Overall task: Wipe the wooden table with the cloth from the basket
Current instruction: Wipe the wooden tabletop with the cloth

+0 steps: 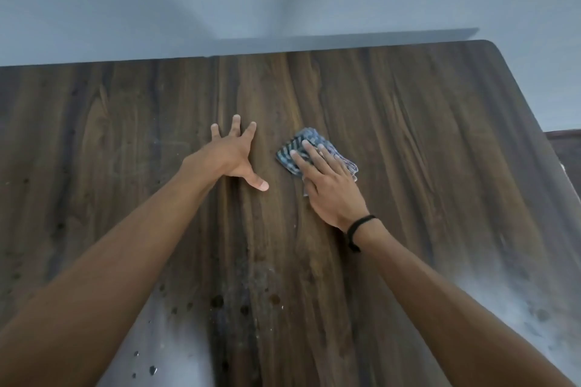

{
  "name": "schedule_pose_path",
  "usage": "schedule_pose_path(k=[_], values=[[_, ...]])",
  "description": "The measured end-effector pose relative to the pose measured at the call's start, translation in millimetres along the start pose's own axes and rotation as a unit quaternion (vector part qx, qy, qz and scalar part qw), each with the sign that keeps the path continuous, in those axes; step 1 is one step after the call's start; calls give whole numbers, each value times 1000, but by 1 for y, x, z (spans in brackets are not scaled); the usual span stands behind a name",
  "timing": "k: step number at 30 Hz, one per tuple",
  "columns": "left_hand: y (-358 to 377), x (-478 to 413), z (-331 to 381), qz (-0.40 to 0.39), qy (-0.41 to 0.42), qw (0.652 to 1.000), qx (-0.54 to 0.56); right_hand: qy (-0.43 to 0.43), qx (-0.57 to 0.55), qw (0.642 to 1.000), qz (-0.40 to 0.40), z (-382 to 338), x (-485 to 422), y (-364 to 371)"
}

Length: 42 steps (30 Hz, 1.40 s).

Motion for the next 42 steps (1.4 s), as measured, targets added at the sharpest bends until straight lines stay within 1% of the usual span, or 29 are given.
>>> schedule_pose_path(k=[1, 4, 5, 7, 8, 10, 11, 12, 14, 15, 16, 17, 18, 19, 21, 22, 23, 26, 27, 29, 30, 31, 33, 34, 37, 38, 40, 41, 42], values=[[4, 2, 0, 5, 3, 1000, -4, -4, -4, 1000, -7, 2, 3, 2], [8, 5, 2, 23, 14, 1000, -4, 74, 7, 996, 51, 8, 17, 3], [8, 6, 2, 22, 11, 1000, -4, 51, 16, 997, 51, -1, 26, 8], [6, 8, 4, 23, 8, 1000, -7, -20, 11, 1000, 5, -12, 45, 18], [6, 10, 4, 26, 7, 1000, -6, -18, 8, 1000, -3, -5, 49, 18], [10, 15, 1, 37, 4, 999, -6, 79, -1, 996, 39, 13, 51, 6], [15, 17, -1, 37, 4, 999, -8, 107, 3, 993, 58, 12, 55, 5], [21, 20, -2, 34, 7, 999, -7, 83, 15, 995, 57, -1, 61, 8], [33, 23, 1, 25, 15, 1000, -11, -15, 9, 1000, -18, -28, 80, 26], [38, 25, 2, 24, 19, 999, -14, -36, 2, 999, -27, -25, 81, 26], [40, 26, 4, 29, 21, 999, -13, -18, 2, 1000, -8, -14, 74, 17], [41, 26, 5, 36, 19, 999, -10, 34, -3, 999, 33, 1, 63, 4], [40, 27, 5, 38, 13, 999, -10, 93, -11, 994, 51, 10, 55, -2], [39, 29, 5, 34, 9, 999, -12, 118, -7, 992, 38, 12, 51, 0], [36, 29, 7, 28, 10, 999, -14, 40, -1, 999, -6, -9, 58, 12], [36, 28, 6, 29, 10, 999, -15, -4, 7, 999, -33, -10, 62, 14], [36, 28, 4, 32, 10, 999, -16, -24, 10, 999, -42, -1, 61, 11], [46, 33, -4, 34, 2, 999, -21, 124, -9, 992, 29, 25, 60, 3], [58, 44, -4, 27, -1, 999, -22, 102, 4, 994, 38, 7, 77, 10], [72, 53, -1, 24, 9, 999, -28, -27, 14, 999, -22, -22, 102, 30], [73, 53, 1, 29, 14, 999, -30, -54, 16, 998, -40, -20, 103, 28], [71, 53, 3, 34, 16, 999, -29, -33, 20, 999, -22, -10, 95, 21], [64, 51, 5, 37, 12, 999, -24, 84, -3, 996, 40, 9, 81, 6], [61, 50, 5, 34, 10, 999, -22, 93, -3, 995, 44, 3, 79, 8], [60, 50, 4, 38, 12, 999, -23, -52, 17, 998, -32, -20, 93, 21], [60, 51, 2, 41, 10, 999, -24, -29, 5, 999, -18, -11, 92, 17], [60, 51, 1, 39, 9, 999, -24, 79, -11, 996, 42, 7, 97, 1], [60, 51, 1, 37, 9, 999, -23, 74, -7, 996, 46, 3, 105, 4], [59, 50, 2, 36, 8, 999, -22, 25, -1, 1000, 18, -8, 115, 11]])
Point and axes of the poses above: each hand's wrist, its own x-axis away from the middle knuckle, its own y-axis out of the palm, z = x × y, the point moved 6 cm from there along -x, towards the middle knuckle, and after that the axes turned 5 degrees about -x, right-handed, at the moved point
